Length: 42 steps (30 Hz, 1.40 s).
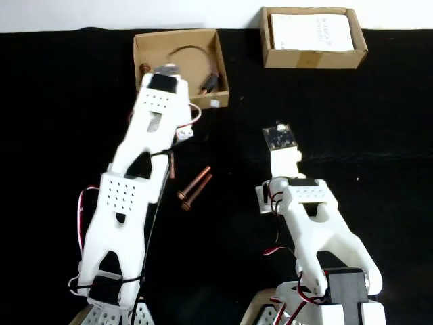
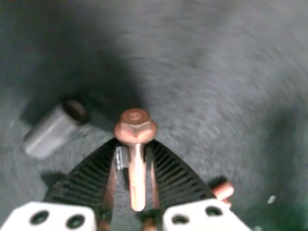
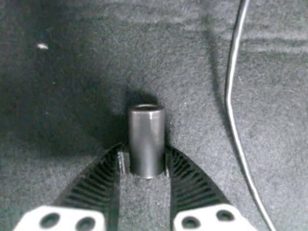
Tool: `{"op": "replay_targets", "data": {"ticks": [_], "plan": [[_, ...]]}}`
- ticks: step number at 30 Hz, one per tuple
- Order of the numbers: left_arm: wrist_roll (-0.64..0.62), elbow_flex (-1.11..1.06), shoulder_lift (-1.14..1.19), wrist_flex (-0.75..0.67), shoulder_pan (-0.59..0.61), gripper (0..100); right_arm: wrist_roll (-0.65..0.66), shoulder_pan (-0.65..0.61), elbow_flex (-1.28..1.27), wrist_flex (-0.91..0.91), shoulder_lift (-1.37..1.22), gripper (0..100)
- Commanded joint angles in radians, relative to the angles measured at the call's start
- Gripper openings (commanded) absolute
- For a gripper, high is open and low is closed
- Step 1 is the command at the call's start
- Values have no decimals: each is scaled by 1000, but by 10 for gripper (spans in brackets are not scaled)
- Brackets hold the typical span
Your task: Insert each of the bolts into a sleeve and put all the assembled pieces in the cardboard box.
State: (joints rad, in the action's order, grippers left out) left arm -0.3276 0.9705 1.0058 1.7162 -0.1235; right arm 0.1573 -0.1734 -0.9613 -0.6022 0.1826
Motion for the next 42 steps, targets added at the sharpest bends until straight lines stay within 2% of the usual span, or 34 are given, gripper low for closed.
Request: {"op": "replay_targets", "data": {"ticks": [1, 6, 8, 12, 14, 24, 31, 38, 42], "plan": [[196, 36, -15, -21, -31, 9, -9, 22, 1, 25, 15, 8], [390, 33, -13, -9, -48, 10, -9, 22, 1, 25, 15, 8], [396, 35, -7, -8, -48, 21, -9, 22, 1, 25, 15, 8], [393, 38, 33, -8, -42, 155, -9, 22, 1, 25, 15, 8], [391, 41, 62, -9, -41, 181, -9, 22, 1, 25, 15, 8], [397, 96, 91, -12, -45, 165, -9, 22, 1, 25, 15, 8], [397, 140, 145, -9, -45, 3, -9, 22, 2, 25, 10, 8], [399, 295, 85, 41, -41, 8, -8, 21, 12, 16, 24, 8], [414, 340, -54, 51, -33, 7, -6, 19, 51, -77, 148, 8]]}}
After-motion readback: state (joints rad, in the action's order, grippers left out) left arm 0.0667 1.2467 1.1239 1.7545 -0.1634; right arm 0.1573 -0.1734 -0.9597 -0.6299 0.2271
